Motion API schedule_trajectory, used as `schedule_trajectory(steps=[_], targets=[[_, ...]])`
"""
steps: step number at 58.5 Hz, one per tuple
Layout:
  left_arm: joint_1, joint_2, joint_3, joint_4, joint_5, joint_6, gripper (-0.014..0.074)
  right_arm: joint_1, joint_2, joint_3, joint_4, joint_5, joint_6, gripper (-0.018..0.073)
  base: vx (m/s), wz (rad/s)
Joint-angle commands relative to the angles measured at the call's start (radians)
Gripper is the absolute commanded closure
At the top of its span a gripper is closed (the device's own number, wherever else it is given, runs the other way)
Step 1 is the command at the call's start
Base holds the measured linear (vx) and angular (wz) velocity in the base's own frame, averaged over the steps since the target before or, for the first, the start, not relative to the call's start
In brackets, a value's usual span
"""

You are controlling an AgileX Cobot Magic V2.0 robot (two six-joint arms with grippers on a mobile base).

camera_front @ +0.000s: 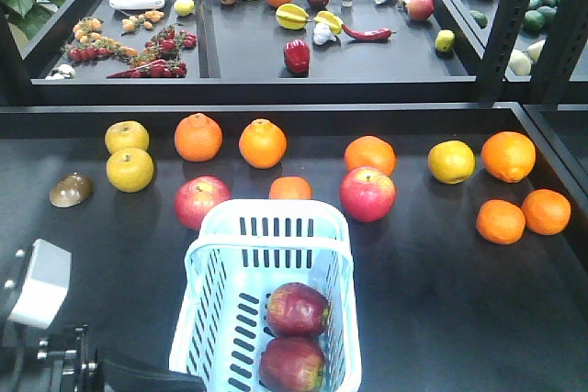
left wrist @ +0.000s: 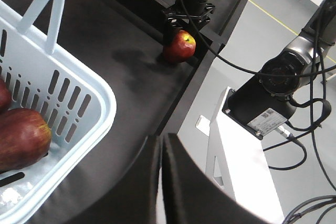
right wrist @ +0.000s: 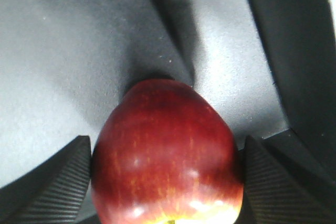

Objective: Pick three apples into basket with both arms
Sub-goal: 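Lower the right gripper onto a third red apple and close on it, then lift the red apple and carry it over the basket with the right gripper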

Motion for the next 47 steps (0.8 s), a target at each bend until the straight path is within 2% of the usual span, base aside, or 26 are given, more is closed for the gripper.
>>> schedule_trajectory(steps=[1,6,12,24,36,41,47], targets=[[0.000,-0.013,-0.029,0.018,0.000,-0.003,0.0602,-0.005,-0.090,-0.010,0.070,0.029,-0.059,0.0499,0.00,0.00],[0.000,-0.013,-0.029,0.018,0.007,-0.003,0.0602,-0.003,-0.160,-0.013,0.127,0.028,-0.101,0.0575,0.00,0.00],[0.000,-0.013,-0.029,0.018,0.022,-0.003,0.0602,-0.002,-0.241,-0.023,0.229,0.039,-0.185,0.0569,0.00,0.00],[0.000,-0.013,-0.029,0.018,0.032,-0.003,0.0602,-0.002,-0.431,-0.024,0.561,0.066,-0.420,0.0565,0.00,0.00],[0.000,-0.013,-0.029,0.018,0.032,-0.003,0.0602,-0.001,-0.612,-0.020,0.926,0.192,-0.679,0.0564,0.00,0.00],[0.000,-0.013,-0.029,0.018,0.032,-0.003,0.0602,0.037,-0.681,-0.019,1.011,0.250,-0.728,0.0564,0.00,0.00],[0.000,-0.013,-0.029,0.018,0.032,-0.003,0.0602,0.157,-0.759,-0.019,1.036,0.276,-0.713,0.0564,0.00,0.00]])
